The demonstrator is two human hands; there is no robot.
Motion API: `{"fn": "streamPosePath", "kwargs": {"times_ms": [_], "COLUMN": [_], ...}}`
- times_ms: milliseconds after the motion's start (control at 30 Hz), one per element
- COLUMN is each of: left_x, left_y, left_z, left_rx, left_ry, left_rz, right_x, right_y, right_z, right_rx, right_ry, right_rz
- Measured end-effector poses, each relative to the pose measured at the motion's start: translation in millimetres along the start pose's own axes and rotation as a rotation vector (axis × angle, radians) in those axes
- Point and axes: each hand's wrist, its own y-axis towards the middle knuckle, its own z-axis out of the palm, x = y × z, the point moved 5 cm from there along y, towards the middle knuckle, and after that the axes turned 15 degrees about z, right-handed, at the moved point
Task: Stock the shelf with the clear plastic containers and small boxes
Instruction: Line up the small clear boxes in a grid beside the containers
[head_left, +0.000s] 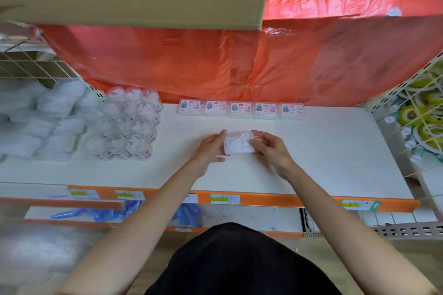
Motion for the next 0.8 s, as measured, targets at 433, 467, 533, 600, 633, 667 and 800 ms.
{"fn": "streamPosePath", "kwargs": {"times_ms": [433,467,533,600,633,667,800], "left_x": [8,7,6,5,5,5,2], "left_y": [-10,-11,-13,-14,-15,-16,-18], "left_z": [-16,-16,-17,-20,-23,-25,-29], "left_rx": [-0.002,0.001,0.009,0.007,0.007,0.012,0.062], "left_ry": [-0.266,-0.29,-0.322,-0.319,-0.301,-0.29,-0.226], "left_rz": [-0.17,-0.155,-0.113,-0.067,-0.045,-0.025,0.058], "right_x": [12,12,9,6,5,4,3], "right_y": [-23,-23,-22,-21,-21,-21,-21], "right_z": [17,19,21,22,22,24,28], "right_rx": [0.059,0.047,0.028,0.034,0.042,0.048,0.032], "right_ry": [-0.169,-0.202,-0.224,-0.175,-0.137,-0.099,0.097], "right_rz": [-0.259,-0.274,-0.276,-0.236,-0.205,-0.171,0.011]}}
